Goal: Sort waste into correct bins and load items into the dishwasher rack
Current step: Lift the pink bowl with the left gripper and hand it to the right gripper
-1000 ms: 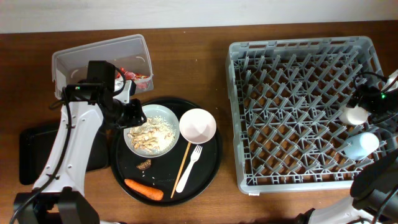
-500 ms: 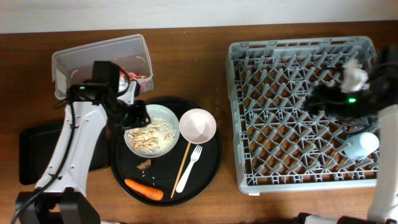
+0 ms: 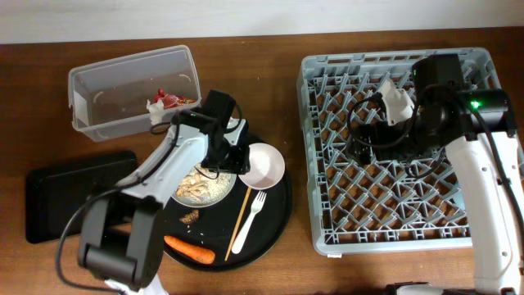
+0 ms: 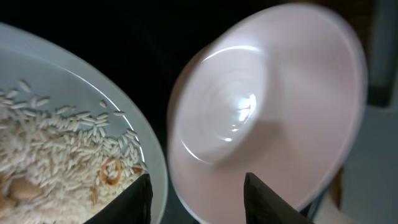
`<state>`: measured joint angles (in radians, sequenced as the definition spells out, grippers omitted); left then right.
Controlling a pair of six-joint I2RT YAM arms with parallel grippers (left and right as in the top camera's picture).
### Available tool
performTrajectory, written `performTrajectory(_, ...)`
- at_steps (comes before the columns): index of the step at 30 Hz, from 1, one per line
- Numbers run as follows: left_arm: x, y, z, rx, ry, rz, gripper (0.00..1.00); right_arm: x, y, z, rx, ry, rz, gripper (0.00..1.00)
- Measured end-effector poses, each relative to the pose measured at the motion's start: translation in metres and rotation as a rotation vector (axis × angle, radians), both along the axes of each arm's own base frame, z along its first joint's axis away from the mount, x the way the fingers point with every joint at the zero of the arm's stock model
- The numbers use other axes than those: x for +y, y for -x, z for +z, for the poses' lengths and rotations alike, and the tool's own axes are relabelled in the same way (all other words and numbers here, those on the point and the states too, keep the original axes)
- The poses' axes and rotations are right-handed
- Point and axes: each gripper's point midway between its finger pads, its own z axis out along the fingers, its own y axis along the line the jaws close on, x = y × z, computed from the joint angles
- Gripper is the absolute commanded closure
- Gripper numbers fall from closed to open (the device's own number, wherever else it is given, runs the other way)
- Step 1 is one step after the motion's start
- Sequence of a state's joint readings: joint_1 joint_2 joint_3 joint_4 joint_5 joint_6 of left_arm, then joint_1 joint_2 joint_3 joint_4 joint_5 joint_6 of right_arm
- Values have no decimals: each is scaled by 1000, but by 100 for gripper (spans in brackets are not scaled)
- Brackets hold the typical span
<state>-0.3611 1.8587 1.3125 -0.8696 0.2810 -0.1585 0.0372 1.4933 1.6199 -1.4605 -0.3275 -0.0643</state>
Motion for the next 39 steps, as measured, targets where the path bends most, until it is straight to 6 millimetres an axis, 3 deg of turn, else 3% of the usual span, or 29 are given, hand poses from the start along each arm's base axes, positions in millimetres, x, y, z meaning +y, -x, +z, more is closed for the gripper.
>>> performTrajectory(1,1,1,-8,20,-10,1,98,0,0,0,0,0,0,1)
performTrajectory(2,2,3,-13,35,-15,7,100,0,0,0,0,0,0,1)
performTrajectory(7,4,7,-14,54,-29,10,100,-3,0,-1,2,17,-4,1)
performTrajectory(10,4,1,-2,44,-20,19,100,-6,-1,-2,-4,33,-8,2)
performTrajectory(13,-8,-20,42,-69,57,16,100,-5,-2,-2,-8,34,-8,16)
performTrajectory(16,-24,-30,103,-219,144,-13,100,8,-6,0,-31,33,17,23)
performTrajectory(17,-29,-27,108,-229,153,-26,100,17,-7,-1,-37,32,35,26)
performTrajectory(20,-48,-16,108,-225,162,-78,100,53,-12,-8,-35,18,92,34)
performTrajectory(23,-54,-12,108,-223,165,-95,100,85,-17,-14,-34,-2,107,44)
performTrajectory(27,-54,-12,108,-222,165,-95,100,98,-18,-33,9,76,44,55)
performTrajectory(29,-53,-12,108,-221,164,-95,100,101,-22,-43,24,107,19,73)
performTrajectory(33,-53,-11,108,-220,164,-95,100,102,-29,-62,65,144,-16,96)
performTrajectory(34,-54,-11,108,-218,164,-95,98,100,-30,-63,62,157,-36,96)
performTrajectory(36,-57,-9,110,-212,179,-96,71,93,-33,-66,56,192,-60,96)
performTrajectory(39,-59,-7,111,-204,192,-101,65,88,-33,-65,48,218,-64,96)
